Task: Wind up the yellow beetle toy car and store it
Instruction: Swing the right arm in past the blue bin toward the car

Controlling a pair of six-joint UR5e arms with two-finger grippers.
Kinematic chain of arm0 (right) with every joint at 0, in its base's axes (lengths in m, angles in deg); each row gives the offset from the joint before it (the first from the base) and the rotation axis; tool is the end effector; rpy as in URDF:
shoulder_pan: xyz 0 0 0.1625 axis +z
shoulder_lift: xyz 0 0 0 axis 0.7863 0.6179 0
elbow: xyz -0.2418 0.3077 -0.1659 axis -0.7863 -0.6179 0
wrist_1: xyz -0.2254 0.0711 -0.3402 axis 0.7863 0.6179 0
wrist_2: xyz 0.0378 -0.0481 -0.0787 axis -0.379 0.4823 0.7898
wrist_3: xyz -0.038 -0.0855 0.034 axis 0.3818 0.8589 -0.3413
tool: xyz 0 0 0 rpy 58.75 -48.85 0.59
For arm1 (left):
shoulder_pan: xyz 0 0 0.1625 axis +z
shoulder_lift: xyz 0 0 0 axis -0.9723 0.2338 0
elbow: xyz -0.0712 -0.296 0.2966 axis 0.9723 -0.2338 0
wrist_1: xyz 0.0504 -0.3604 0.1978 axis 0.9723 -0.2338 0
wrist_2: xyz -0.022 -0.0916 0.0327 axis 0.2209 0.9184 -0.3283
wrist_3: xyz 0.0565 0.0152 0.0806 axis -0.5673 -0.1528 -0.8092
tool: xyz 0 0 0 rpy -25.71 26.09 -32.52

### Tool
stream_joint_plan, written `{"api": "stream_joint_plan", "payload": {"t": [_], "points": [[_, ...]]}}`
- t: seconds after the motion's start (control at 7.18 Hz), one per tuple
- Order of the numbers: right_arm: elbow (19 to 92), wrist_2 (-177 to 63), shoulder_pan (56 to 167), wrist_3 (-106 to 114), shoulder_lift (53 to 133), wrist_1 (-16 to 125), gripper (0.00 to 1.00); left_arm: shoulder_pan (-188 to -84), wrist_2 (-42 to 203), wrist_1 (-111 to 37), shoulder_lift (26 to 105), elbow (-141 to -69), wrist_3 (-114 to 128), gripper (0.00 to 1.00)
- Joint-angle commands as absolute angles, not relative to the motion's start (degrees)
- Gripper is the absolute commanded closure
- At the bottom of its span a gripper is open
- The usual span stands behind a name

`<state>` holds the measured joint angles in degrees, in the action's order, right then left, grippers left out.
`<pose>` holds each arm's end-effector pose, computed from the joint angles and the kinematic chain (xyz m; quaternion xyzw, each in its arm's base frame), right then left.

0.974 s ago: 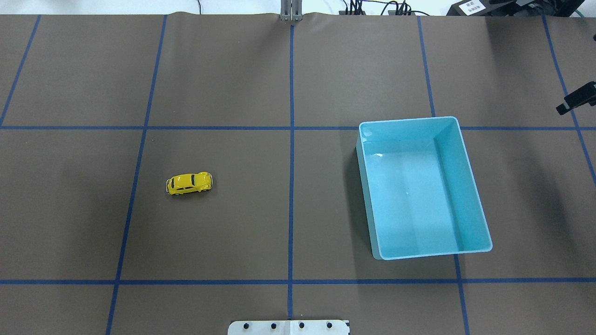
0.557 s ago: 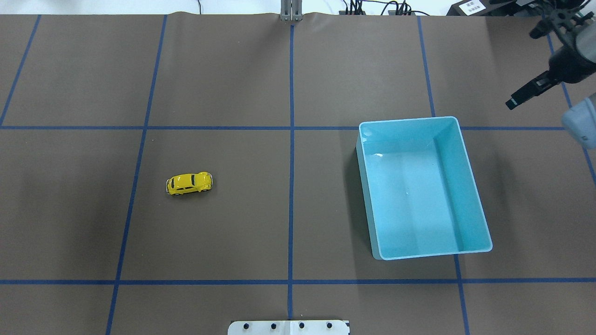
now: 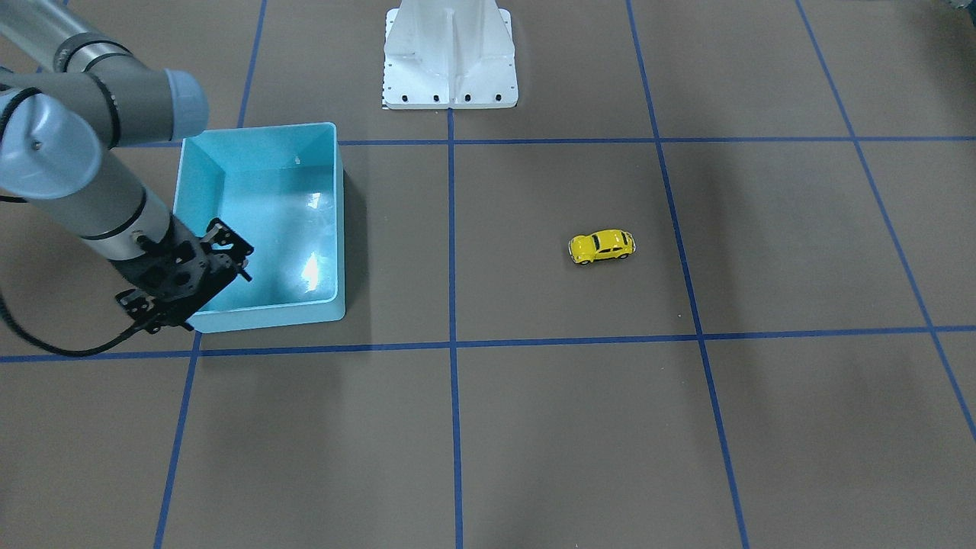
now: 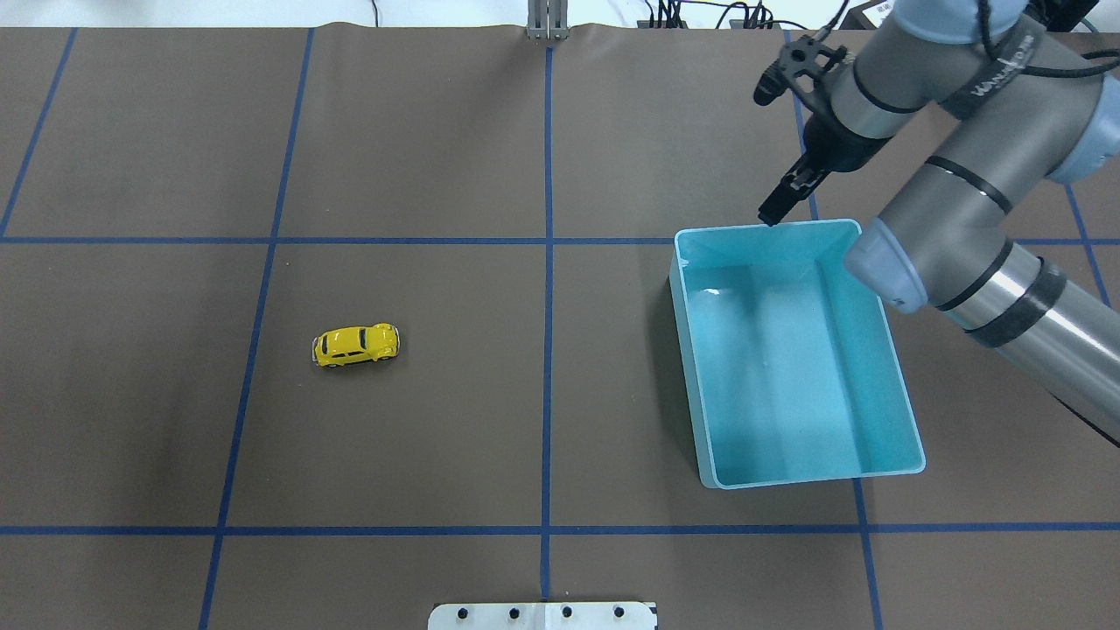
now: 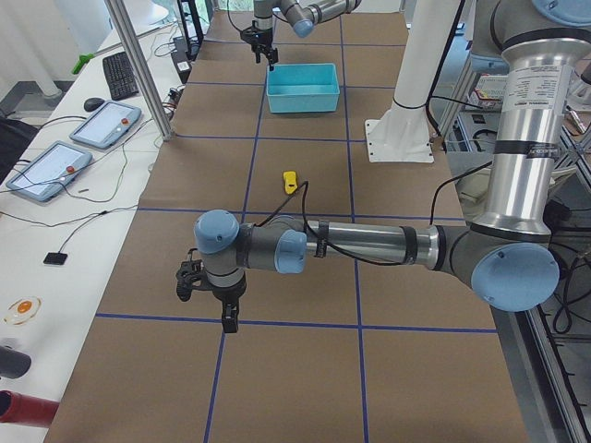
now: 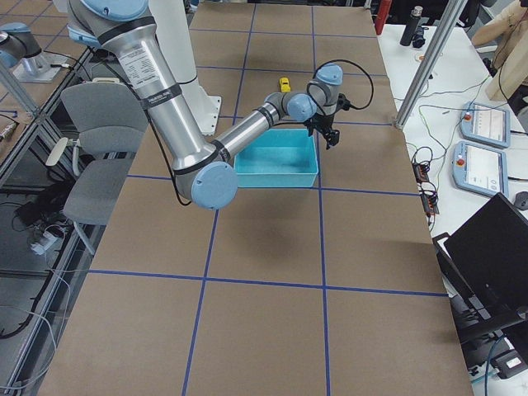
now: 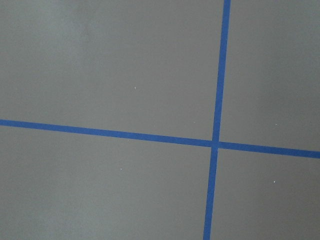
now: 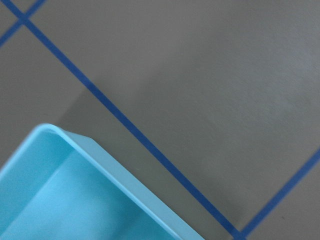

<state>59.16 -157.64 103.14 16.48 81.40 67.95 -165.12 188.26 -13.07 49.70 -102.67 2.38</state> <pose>-0.3527 -0.5649 0.2882 0.1875 -0.3687 -0.3602 0.8361 -0.0576 -0.5282 0.6372 0.0045 0.3382 -0.0570 0.9393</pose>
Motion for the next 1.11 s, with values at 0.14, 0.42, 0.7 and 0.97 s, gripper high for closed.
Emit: {"api": "stream_joint_plan", "payload": {"t": [0.14,0.42,0.7,0.97], "points": [[60.91,-154.6,93.72,15.92,70.47,75.47,0.0,-165.16,191.2,-11.48,48.74,-103.7,3.06,0.0],[60.05,-148.47,85.81,16.18,67.64,75.33,0.0,-165.16,191.22,-11.56,46.63,-104.23,6.99,0.0],[58.99,-147.98,79.38,16.01,70.44,66.22,0.0,-165.24,191.05,-11.48,46.54,-103.79,7.2,0.0],[58.18,-143.19,74.72,13.13,65.81,66.27,0.0,-165.33,190.52,-11.48,46.45,-103.44,7.2,0.0]]}}
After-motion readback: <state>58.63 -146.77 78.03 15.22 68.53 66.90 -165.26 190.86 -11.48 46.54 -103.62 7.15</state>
